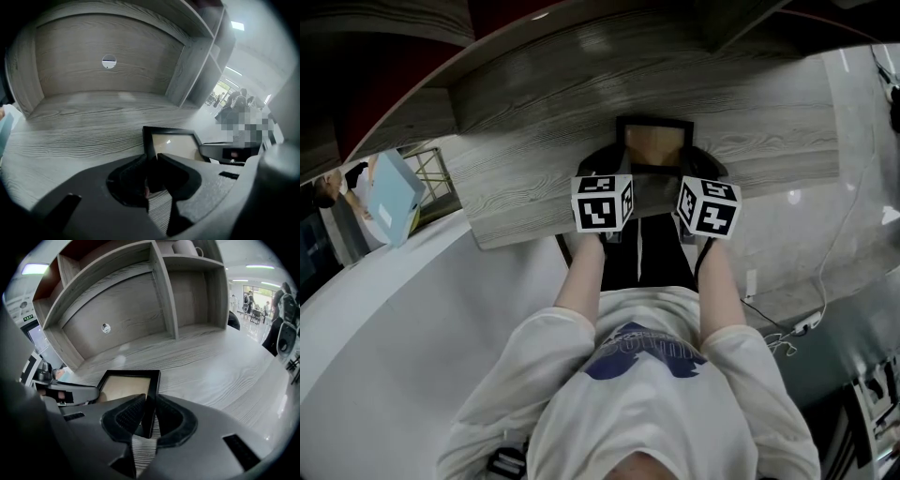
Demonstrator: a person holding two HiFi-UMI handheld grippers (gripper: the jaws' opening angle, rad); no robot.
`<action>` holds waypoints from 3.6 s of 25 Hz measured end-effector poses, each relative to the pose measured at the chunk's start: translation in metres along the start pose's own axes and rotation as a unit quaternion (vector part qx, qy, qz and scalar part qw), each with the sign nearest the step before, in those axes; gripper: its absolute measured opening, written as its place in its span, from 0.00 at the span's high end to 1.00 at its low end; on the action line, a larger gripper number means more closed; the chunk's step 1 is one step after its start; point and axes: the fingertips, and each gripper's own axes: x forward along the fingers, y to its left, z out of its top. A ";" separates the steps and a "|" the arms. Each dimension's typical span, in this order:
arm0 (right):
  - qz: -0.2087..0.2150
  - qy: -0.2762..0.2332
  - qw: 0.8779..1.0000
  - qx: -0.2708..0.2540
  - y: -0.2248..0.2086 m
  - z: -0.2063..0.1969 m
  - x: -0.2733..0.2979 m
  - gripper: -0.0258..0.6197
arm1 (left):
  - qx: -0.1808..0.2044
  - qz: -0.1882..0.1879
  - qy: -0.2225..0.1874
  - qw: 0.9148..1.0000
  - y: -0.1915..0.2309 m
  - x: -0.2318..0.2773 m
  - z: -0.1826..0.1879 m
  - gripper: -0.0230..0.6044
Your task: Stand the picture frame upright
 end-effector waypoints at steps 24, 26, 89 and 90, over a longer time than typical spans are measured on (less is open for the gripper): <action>-0.040 -0.177 0.983 0.039 -0.004 0.087 -0.108 0.86 | 0.121 -0.096 -0.112 0.982 -0.061 -0.067 0.108 0.84; -0.044 -0.196 0.979 0.038 -0.004 0.096 -0.119 0.86 | 0.133 -0.104 -0.125 0.978 -0.068 -0.074 0.119 0.84; 0.074 -0.273 0.932 -0.225 -0.135 0.174 -0.010 0.84 | 0.116 0.003 -0.242 0.963 -0.122 0.074 0.159 0.83; 0.075 -0.272 0.933 -0.225 -0.135 0.173 -0.009 0.84 | 0.117 0.005 -0.242 0.963 -0.122 0.075 0.159 0.83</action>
